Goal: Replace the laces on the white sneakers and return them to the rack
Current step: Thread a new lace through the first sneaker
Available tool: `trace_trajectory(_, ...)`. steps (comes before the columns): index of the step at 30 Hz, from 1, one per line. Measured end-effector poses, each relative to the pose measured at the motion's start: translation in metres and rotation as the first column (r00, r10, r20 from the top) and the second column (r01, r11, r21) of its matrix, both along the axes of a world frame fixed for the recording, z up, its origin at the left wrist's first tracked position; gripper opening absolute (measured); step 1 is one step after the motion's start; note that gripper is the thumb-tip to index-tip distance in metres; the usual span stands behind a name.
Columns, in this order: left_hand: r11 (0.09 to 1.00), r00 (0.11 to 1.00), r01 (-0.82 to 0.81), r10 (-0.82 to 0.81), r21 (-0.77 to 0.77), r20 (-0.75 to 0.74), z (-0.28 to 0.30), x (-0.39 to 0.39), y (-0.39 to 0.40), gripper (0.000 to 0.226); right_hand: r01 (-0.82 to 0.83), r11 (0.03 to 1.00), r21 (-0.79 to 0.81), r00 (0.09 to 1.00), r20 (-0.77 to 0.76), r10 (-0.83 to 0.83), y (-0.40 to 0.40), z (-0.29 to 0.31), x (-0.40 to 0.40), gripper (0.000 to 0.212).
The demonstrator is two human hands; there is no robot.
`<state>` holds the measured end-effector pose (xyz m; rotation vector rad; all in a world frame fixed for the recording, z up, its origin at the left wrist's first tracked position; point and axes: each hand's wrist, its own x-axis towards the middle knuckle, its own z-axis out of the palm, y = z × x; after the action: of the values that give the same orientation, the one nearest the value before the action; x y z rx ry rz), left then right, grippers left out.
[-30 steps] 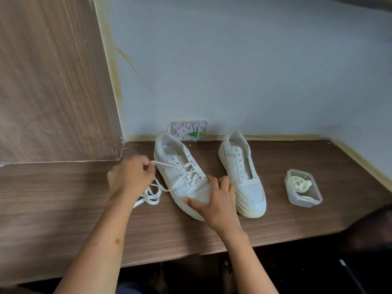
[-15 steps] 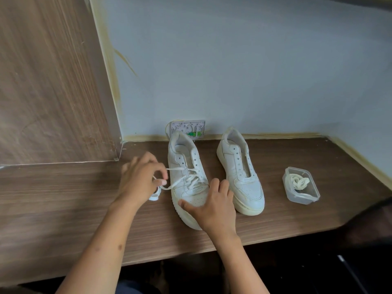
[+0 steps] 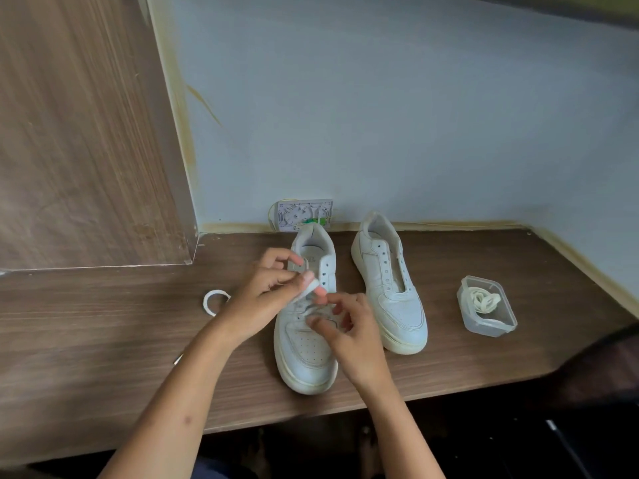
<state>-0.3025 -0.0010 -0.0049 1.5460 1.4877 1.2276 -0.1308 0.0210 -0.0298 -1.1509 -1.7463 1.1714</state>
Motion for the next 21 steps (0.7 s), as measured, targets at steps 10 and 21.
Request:
trace_trajectory(10,0.887,0.896,-0.442,0.429,0.134,0.114,0.001,0.005,0.007,0.016,-0.294,0.945,-0.141,0.927,-0.282,0.246,0.0,0.012,0.0,0.033)
trace_trajectory(21,0.91,0.818,-0.409,0.332,-0.068,-0.47,-0.011,-0.023,-0.004,0.027,-0.094,0.986,0.135,0.992,-0.067,0.103,0.017,-0.002,0.014,0.026)
